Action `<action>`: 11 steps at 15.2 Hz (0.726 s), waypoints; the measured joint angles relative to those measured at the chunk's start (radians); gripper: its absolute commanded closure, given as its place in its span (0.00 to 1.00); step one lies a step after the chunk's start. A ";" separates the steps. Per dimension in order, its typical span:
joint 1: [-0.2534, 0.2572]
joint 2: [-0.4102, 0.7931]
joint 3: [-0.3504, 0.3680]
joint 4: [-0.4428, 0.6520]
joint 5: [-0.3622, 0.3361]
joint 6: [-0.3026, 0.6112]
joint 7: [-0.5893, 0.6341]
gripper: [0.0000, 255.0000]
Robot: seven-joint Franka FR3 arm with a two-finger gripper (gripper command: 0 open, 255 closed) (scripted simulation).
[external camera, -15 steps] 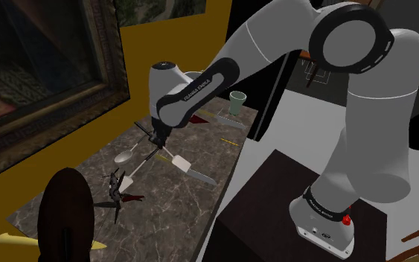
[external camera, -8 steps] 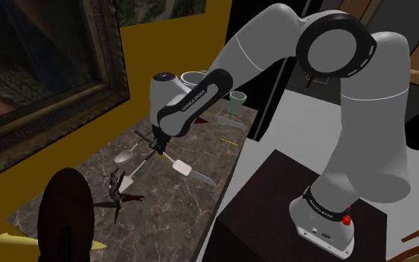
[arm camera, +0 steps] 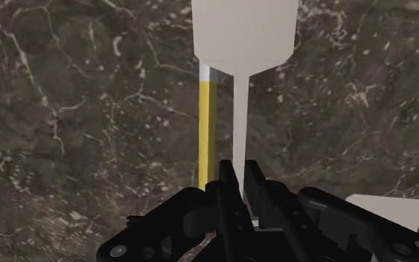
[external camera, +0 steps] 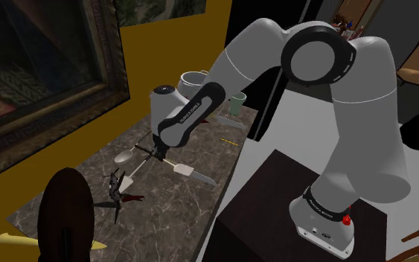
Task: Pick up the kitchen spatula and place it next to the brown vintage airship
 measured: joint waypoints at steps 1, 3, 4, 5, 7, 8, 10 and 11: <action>-0.001 0.011 0.000 0.002 0.000 0.008 -0.001 1.00; 0.002 0.035 -0.002 0.008 -0.002 0.027 0.002 1.00; 0.002 0.046 -0.002 0.009 -0.002 0.038 0.002 1.00; 0.003 0.056 -0.002 0.014 -0.003 0.045 0.003 1.00; 0.003 0.073 -0.003 0.016 -0.003 0.060 0.003 1.00; 0.003 0.078 -0.003 0.020 -0.003 0.061 0.002 1.00; 0.003 0.082 -0.004 0.022 -0.004 0.062 0.003 1.00; 0.003 0.082 -0.003 0.023 -0.003 0.062 0.003 1.00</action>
